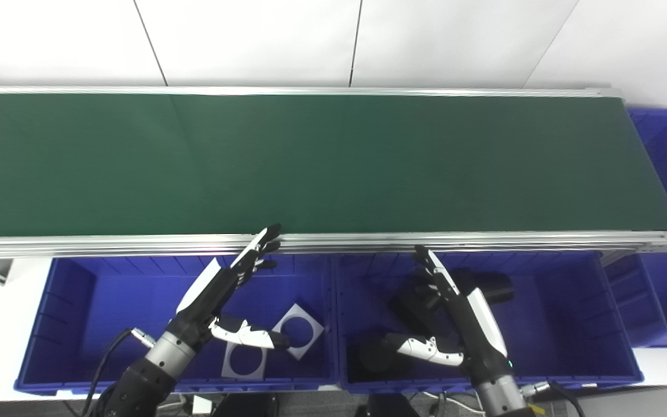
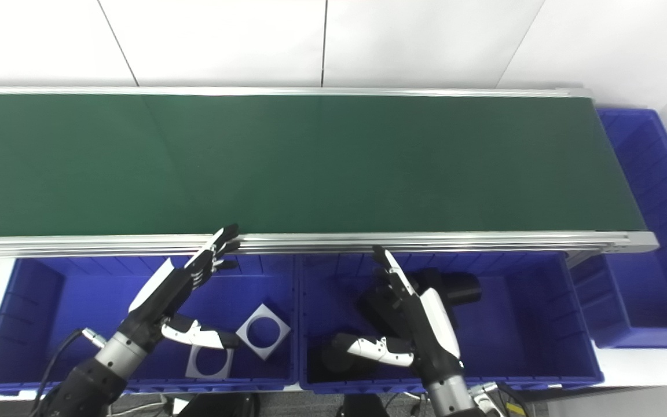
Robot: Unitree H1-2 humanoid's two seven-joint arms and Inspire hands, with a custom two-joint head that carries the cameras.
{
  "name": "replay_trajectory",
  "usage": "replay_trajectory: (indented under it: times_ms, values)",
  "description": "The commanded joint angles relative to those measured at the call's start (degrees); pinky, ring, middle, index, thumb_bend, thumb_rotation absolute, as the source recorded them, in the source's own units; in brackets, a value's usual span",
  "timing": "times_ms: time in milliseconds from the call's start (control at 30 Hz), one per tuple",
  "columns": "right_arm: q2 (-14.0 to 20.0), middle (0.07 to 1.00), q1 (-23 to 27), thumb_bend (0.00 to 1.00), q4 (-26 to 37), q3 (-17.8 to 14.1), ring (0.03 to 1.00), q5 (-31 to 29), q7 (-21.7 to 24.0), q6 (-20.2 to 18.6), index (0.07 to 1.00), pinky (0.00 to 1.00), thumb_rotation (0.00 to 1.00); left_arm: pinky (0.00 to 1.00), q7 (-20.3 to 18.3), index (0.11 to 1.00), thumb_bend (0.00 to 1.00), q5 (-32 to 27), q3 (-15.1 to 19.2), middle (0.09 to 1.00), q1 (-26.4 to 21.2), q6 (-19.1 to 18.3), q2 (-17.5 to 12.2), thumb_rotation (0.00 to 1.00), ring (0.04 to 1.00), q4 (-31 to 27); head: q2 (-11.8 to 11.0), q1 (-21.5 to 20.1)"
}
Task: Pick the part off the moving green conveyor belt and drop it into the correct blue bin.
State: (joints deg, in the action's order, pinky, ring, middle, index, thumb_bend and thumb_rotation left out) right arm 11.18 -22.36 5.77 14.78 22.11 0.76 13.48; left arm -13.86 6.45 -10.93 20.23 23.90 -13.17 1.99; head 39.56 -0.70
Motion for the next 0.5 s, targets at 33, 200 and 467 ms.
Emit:
replay_trajectory:
  times_ms: [33,200,467]
  values:
    - [-0.61,0.917,0.24,0.86,0.00,-0.50,0.861,-0.67,-1.78,5.04,0.970,0.72,0.52,0.84,1.93,0.986,0.92,-0.13,-0.03,0.996,-0.15,2.96,-0.05,0.31,0.955,-0.23,-0.48,0.12]
    - [-0.68,0.919,0.55,0.85,-1.52,-0.76,0.856,-0.73,-2.25,6.53,0.970,0.72,0.51,0.84,2.75,0.973,0.92,-0.78,-0.75,0.988,-0.08,3.02,-0.39,0.29,0.947,0.27,-1.46,0.42]
    - [-1.01,0.903,0.93,0.87,-3.62,-1.12,0.851,-0.53,-3.29,8.66,0.955,0.72,0.50,0.80,3.22,0.962,0.93,-1.68,-1.73,0.981,0.44,3.02,-0.89,0.26,0.930,0.44,-3.68,0.72]
